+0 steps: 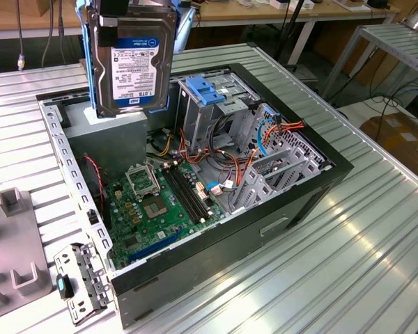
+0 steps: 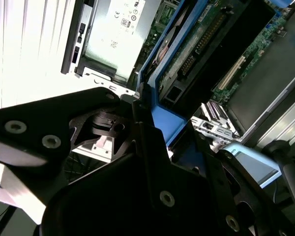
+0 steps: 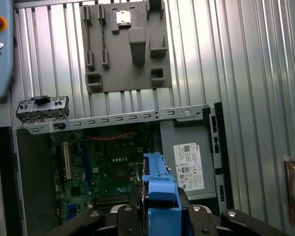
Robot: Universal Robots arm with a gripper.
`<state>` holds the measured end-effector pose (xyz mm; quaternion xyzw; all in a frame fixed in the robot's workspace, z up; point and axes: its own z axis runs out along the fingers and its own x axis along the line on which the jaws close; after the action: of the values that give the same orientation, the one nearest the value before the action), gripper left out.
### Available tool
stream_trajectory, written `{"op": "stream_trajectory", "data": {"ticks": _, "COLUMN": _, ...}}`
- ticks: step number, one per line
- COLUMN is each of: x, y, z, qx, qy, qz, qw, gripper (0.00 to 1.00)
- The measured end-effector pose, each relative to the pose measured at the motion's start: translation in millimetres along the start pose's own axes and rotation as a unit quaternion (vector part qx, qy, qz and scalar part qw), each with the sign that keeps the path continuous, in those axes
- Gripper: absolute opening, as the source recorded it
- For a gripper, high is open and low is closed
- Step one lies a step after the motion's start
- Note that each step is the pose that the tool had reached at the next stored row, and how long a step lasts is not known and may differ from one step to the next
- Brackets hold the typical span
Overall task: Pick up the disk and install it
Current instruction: 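Insert the disk into the insertion slot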
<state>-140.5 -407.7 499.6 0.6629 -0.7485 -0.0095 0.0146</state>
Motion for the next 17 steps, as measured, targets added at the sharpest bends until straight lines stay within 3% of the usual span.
{"op": "stream_trajectory", "data": {"ticks": 17, "x": 9.3, "y": -1.1, "z": 0.1, "qx": 0.0000, "qy": 0.0000, "qz": 0.000, "qw": 1.00000, "gripper": 0.37}}
